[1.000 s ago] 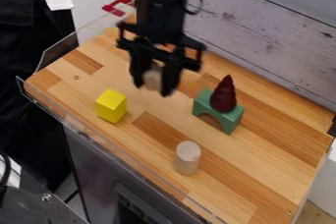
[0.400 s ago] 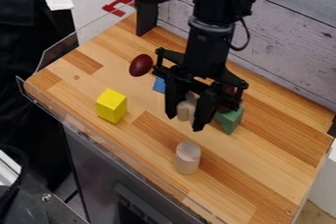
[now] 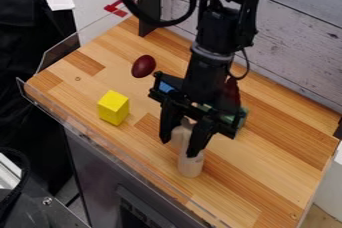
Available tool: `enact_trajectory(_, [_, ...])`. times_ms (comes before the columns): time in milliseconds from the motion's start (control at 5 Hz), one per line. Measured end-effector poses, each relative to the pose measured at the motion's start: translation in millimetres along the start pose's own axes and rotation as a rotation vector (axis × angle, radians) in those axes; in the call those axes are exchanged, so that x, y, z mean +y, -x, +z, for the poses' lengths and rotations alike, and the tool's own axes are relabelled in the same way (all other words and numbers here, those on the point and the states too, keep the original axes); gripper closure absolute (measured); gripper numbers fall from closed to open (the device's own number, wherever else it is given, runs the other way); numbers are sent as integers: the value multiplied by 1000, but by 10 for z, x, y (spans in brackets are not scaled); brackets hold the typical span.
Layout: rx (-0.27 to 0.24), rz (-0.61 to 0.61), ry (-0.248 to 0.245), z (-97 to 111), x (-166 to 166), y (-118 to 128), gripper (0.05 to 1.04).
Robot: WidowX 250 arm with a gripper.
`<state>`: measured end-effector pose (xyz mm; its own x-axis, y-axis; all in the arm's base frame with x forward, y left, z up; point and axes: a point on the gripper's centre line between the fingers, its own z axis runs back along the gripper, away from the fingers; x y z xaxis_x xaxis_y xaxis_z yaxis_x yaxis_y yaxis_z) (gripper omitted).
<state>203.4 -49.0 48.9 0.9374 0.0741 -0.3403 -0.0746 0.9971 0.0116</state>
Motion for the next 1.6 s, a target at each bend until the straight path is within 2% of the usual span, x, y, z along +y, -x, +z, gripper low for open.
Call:
enact_trajectory(600, [-7,3,12,-37,-14,-21,622])
enact_trajectory(800, [-30,-16,28,49,-74,-80,622])
enact_trajectory(1000, [-80,-70,19,222,-200,-178,622])
enact_trajectory(1200, [-85,-114,-4,277,-300,-211,622])
enact_trajectory(1600, [9,-186,-33,22,-498,-160,622])
